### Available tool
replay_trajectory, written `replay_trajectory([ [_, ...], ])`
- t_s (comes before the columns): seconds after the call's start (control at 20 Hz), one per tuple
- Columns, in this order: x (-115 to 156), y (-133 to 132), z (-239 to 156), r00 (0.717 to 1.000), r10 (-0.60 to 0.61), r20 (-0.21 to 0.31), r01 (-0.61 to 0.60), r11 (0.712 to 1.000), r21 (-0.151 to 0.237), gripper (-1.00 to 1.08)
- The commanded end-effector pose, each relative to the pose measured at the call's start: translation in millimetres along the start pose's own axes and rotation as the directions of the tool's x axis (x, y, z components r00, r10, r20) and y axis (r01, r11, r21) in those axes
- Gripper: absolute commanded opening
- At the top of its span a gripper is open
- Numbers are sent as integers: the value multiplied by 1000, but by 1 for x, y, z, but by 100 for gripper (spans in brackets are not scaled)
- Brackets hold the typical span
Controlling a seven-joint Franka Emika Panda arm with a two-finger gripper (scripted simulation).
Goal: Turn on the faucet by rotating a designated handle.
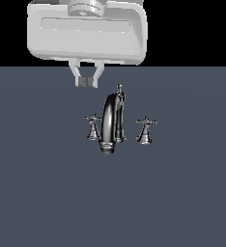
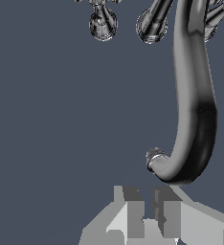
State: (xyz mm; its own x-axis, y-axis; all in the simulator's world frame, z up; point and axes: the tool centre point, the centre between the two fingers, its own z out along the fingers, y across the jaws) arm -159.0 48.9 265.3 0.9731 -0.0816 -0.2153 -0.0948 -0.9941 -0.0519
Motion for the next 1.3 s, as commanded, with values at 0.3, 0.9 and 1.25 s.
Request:
replay_trajectory([
  [0.3, 89, -16, 27, 981, -154, -119, 137, 981, -140, -88],
  [0.9, 161, -119, 141, 799, -590, -115, 554, 798, -239, -15],
  [1.25, 183, 46, 136, 861, -504, -68, 459, 828, -323, -71],
])
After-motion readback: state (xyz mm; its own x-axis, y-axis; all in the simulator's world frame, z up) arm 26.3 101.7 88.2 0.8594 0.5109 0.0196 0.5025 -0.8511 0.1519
